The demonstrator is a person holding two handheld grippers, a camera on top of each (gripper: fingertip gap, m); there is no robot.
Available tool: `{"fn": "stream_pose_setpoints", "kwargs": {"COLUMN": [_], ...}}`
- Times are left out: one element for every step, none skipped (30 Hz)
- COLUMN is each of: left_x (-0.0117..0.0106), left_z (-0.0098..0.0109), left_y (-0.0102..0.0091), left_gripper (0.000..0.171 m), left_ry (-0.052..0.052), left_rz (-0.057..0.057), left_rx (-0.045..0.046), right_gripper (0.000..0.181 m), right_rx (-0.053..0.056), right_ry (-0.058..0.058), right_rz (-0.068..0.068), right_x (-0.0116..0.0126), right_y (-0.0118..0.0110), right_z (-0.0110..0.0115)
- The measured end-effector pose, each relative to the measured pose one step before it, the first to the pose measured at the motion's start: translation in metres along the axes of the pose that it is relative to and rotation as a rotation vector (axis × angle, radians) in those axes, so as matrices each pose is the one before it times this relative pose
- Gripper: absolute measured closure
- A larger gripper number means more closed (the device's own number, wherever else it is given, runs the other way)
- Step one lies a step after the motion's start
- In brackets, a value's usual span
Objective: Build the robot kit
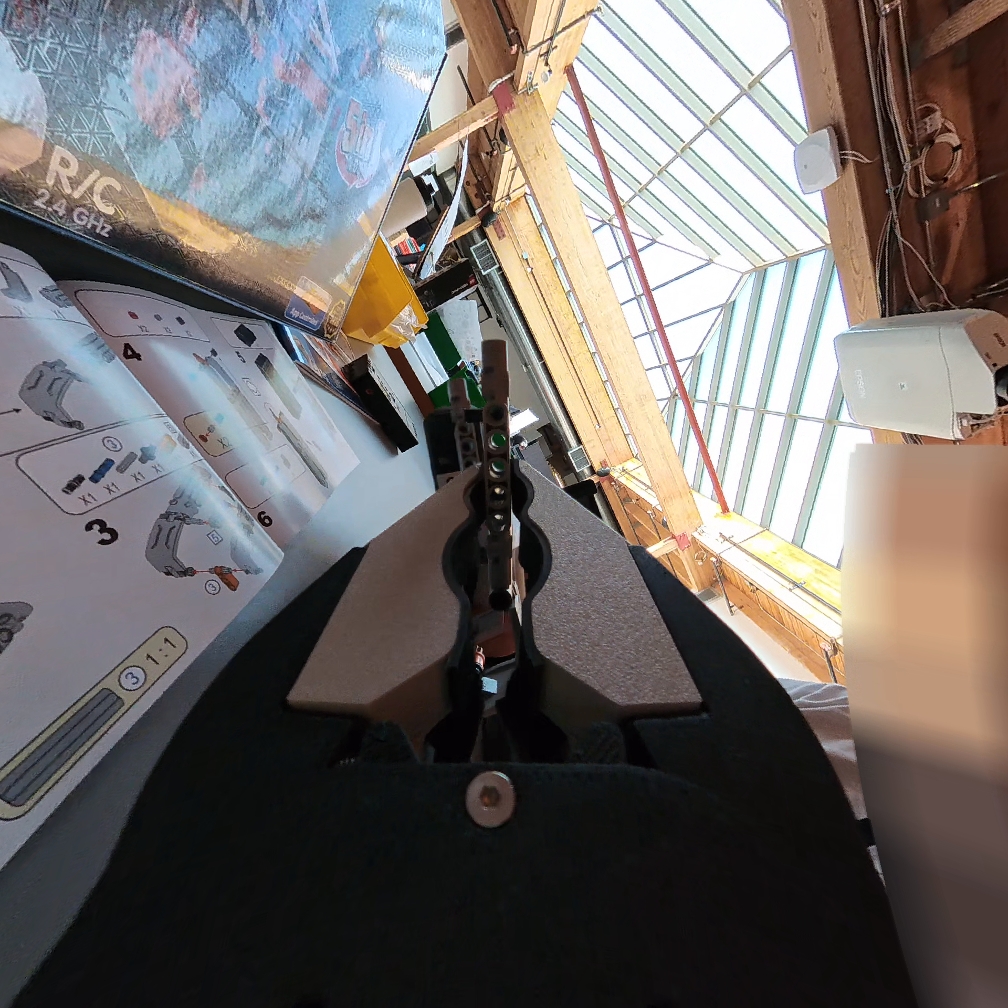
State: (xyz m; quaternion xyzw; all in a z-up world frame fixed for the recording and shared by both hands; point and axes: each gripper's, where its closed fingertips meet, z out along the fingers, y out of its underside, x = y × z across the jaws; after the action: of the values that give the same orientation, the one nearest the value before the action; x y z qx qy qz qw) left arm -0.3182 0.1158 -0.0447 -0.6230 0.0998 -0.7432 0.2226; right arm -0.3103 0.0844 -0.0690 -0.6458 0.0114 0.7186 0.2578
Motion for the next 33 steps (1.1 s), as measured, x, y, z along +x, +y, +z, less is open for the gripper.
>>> {"fn": "stream_pose_setpoints", "kwargs": {"left_x": [-0.00007,-0.00021,-0.00039,-0.00030,-0.00063,-0.00094,-0.00099,-0.00045,0.00010,-0.00021,-0.00073,-0.00097,-0.00074,0.00035,0.00059,0.00036,0.00004,0.00004,0.00015,-0.00006,-0.00066,-0.00059,0.00004,0.00008,0.00009,0.00026,0.00033,-0.00011,-0.00053,-0.00060,-0.00049,-0.00073,-0.00099], "left_z": [-0.00012,0.00007,0.00009,0.00011,0.00036,0.00043,0.00046,0.00081,0.00085,0.00067,0.00020,0.00029,0.00018,-0.00003,-0.00007,-0.00021,-0.00023,0.00008,0.00019,0.00028,0.00021,-0.00011,-0.00019,-0.00014,-0.00011,-0.00004,-0.00012,0.00010,0.00000,-0.00007,-0.00009,-0.00007,-0.00003], "left_y": [-0.00006,-0.00023,-0.00015,0.00009,0.00083,0.00111,0.00112,0.00131,0.00137,0.00066,0.00021,0.00040,0.00049,0.00016,-0.00019,-0.00035,-0.00018,-0.00023,0.00000,0.00021,0.00008,-0.00035,-0.00037,-0.00033,-0.00031,-0.00053,-0.00056,-0.00012,-0.00017,-0.00025,-0.00043,-0.00026,0.00010], "left_gripper": [0.168,0.167,0.167,0.168,0.168,0.167,0.167,0.167,0.167,0.167,0.167,0.167,0.167,0.167,0.167,0.167,0.167,0.167,0.167,0.167,0.167,0.167,0.167,0.167,0.167,0.167,0.167,0.167,0.167,0.167,0.167,0.167,0.167], "left_ry": [-0.0018,-0.0032,-0.0039,-0.0033,-0.0040,-0.0055,-0.0049,-0.0013,0.0024,0.0005,-0.0038,-0.0058,-0.0052,-0.0003,0.0009,-0.0017,-0.0034,-0.0029,-0.0005,-0.0003,-0.0032,-0.0028,-0.0004,-0.0006,-0.0026,-0.0031,-0.0036,-0.0055,-0.0065,-0.0046,-0.0028,-0.0038,-0.0069], "left_rz": [-0.0021,-0.0019,-0.0021,-0.0042,-0.0088,-0.0117,-0.0107,-0.0085,-0.0073,-0.0061,-0.0036,-0.0011,0.0009,0.0021,0.0027,0.0037,0.0047,0.0045,0.0025,-0.0003,-0.0006,0.0011,0.0016,0.0024,0.0047,0.0070,0.0069,0.0052,0.0035,0.0002,-0.0024,-0.0024,-0.0004], "left_rx": [0.00171,0.00278,0.00408,0.00370,0.00016,-0.00070,0.00009,-0.00364,-0.00518,-0.00092,0.00232,-0.00020,-0.00319,-0.00119,0.00082,0.00112,0.00146,0.00154,0.00126,0.00053,0.00117,0.00328,0.00307,0.00172,0.00171,0.00417,0.00455,0.00285,0.00348,0.00504,0.00639,0.00558,0.00314], "right_gripper": [0.177,0.177,0.177,0.177,0.177,0.177,0.177,0.177,0.177,0.177,0.177,0.177,0.177,0.177,0.177,0.177,0.177,0.177,0.176,0.177,0.177,0.177,0.177,0.177,0.177,0.177,0.177,0.177,0.177,0.177,0.176,0.177,0.177], "right_rx": [0.0037,0.0030,0.0006,0.0003,0.0044,0.0051,0.0057,0.0054,0.0041,0.0030,0.0000,-0.0005,0.0004,-0.0014,0.0002,0.0032,0.0039,0.0014,0.0002,-0.0030,-0.0028,-0.0052,-0.0020,0.0037,0.0029,0.0019,0.0044,0.0030,0.0029,0.0040,0.0009,-0.0021,-0.0053], "right_ry": [-0.0079,-0.0143,-0.0162,-0.0141,-0.0143,-0.0110,-0.0162,-0.0172,-0.0054,0.0041,0.0024,-0.0071,-0.0180,-0.0120,-0.0041,-0.0027,-0.0066,-0.0064,0.0005,0.0041,0.0003,-0.0036,-0.0025,0.0002,-0.0022,-0.0042,-0.0003,0.0021,0.0006,0.0027,0.0050,0.0058,0.0110], "right_rz": [0.0202,0.0278,0.0307,0.0271,0.0245,0.0237,0.0225,0.0184,0.0086,0.0014,-0.0017,0.0044,0.0097,0.0105,0.0042,0.0028,0.0045,0.0031,-0.0003,-0.0034,-0.0017,0.0010,-0.0004,-0.0027,-0.0012,0.0017,0.0007,-0.0005,-0.0021,-0.0078,-0.0124,-0.0145,-0.0172], "right_x": [0.00194,0.00111,0.00076,0.00119,0.00097,0.00114,-0.00017,-0.00088,0.00029,0.00147,0.00099,-0.00048,-0.00203,-0.00119,-0.00007,-0.00015,-0.00080,-0.00077,0.00012,0.00074,0.00001,-0.00062,-0.00047,-0.00008,-0.00042,-0.00050,0.00021,0.00056,0.00011,0.00004,-0.00012,-0.00016,0.00041], "right_y": [0.00072,0.00102,0.00136,0.00132,0.00051,0.00006,-0.00030,-0.00076,-0.00080,-0.00074,-0.00035,-0.00010,-0.00009,0.00022,-0.00014,-0.00049,-0.00055,-0.00034,0.00001,0.00056,0.00056,0.00092,0.00045,-0.00034,-0.00030,-0.00021,-0.00044,-0.00021,-0.00023,-0.00034,-0.00005,0.00016,0.00046], "right_z": [0.00000,0.00016,0.00049,0.00071,0.00037,0.00030,0.00036,0.00030,0.00010,-0.00012,-0.00009,0.00018,0.00039,0.00010,-0.00017,-0.00045,-0.00031,-0.00018,0.00010,0.00020,0.00034,0.00047,0.00040,0.00005,-0.00001,0.00015,0.00002,0.00004,0.00017,0.00023,0.00043,0.00051,0.00075]}}
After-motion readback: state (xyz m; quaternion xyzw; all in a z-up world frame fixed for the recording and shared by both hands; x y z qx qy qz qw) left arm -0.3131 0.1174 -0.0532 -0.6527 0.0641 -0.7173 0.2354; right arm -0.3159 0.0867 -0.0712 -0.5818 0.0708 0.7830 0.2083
